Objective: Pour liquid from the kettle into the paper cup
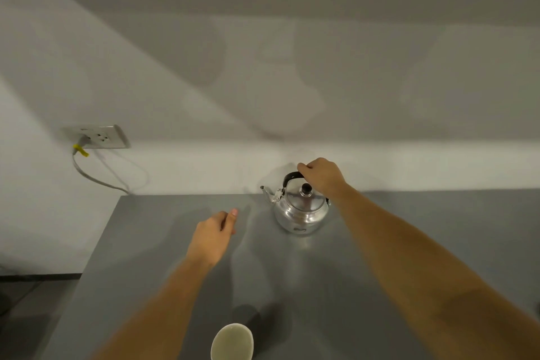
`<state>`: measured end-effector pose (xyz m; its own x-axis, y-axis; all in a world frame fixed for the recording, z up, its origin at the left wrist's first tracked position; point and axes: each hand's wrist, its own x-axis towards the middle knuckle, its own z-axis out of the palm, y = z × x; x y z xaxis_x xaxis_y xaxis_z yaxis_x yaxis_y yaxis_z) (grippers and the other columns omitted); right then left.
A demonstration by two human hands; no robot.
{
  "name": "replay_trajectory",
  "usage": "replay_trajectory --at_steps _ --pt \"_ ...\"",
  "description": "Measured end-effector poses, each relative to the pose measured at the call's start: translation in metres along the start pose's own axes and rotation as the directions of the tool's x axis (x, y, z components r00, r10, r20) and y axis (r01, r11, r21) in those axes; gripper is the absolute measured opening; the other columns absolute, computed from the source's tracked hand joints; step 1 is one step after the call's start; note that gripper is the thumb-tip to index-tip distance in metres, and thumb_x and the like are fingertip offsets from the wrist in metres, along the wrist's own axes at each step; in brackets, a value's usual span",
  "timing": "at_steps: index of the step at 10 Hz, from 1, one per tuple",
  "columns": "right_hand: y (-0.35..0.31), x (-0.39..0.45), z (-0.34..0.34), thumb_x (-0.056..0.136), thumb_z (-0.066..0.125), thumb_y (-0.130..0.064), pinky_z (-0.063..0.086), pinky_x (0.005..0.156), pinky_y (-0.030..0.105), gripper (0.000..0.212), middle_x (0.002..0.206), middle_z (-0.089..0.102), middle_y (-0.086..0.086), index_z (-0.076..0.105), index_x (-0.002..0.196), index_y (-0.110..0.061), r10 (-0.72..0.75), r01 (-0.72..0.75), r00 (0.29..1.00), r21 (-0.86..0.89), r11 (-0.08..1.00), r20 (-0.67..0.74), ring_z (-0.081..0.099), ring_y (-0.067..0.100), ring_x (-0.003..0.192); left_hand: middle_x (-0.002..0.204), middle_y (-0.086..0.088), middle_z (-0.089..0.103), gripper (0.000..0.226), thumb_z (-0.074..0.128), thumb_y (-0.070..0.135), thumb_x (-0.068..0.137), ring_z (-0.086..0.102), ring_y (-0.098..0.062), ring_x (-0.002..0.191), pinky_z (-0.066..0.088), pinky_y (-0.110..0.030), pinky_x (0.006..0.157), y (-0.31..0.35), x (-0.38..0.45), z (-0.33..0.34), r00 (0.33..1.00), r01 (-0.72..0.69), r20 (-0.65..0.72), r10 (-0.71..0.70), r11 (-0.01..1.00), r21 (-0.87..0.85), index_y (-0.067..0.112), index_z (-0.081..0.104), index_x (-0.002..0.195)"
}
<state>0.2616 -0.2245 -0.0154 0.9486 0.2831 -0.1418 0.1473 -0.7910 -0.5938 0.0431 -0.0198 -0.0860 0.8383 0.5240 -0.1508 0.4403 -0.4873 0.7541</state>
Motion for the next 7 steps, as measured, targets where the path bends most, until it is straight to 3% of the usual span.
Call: replay_trajectory --at_steps 3,5,6,7 --pt "0.006 0.01 0.01 0.089 0.053 -0.043 0.031 0.044 0.028 0.055 0.026 0.042 -0.008 0.042 0.041 -0.019 -0.022 0.022 1.0 -0.007 1.0 0.015 0.044 0.016 0.042 0.086 0.0 0.079 0.051 0.041 0.054 0.104 0.075 -0.02 0.085 0.057 -0.037 0.087 -0.001 0.005 0.003 1.0 0.011 0.007 -0.011 1.0 0.008 0.014 0.072 0.096" --pt "0.004 0.008 0.005 0.096 0.049 -0.053 0.037 0.05 0.03 0.057 0.061 0.064 0.006 0.06 0.065 -0.007 -0.075 0.078 0.996 -0.059 0.995 0.054 0.056 0.02 0.058 0.084 0.0 0.079 0.05 0.042 0.055 0.103 0.075 -0.012 0.081 0.056 -0.032 0.081 0.002 0.003 0.004 1.0 -0.005 0.006 0.005 1.0 0.012 0.015 0.071 0.094" --pt "-0.002 -0.011 -0.005 0.097 0.045 -0.053 0.045 0.064 0.035 0.043 0.075 0.061 0.001 0.06 0.073 -0.02 -0.141 0.141 0.99 -0.168 0.976 0.012 0.058 0.024 0.077 0.084 0.003 0.078 0.05 0.042 0.056 0.102 0.074 -0.016 0.082 0.056 -0.033 0.08 0.009 -0.004 -0.005 1.0 -0.026 0.015 0.025 0.999 0.023 0.016 0.07 0.092" --pt "-0.01 -0.034 -0.015 0.1 0.044 -0.046 0.049 0.086 0.043 0.039 0.099 0.061 0.004 0.068 0.101 -0.015 -0.257 0.233 0.965 -0.269 0.934 -0.054 0.052 0.025 0.099 0.081 0.006 0.076 0.049 0.042 0.056 0.103 0.071 -0.017 0.078 0.057 -0.035 0.08 0.027 -0.014 -0.019 0.995 -0.1 -0.004 0.1 0.994 0.048 0.017 0.067 0.087"
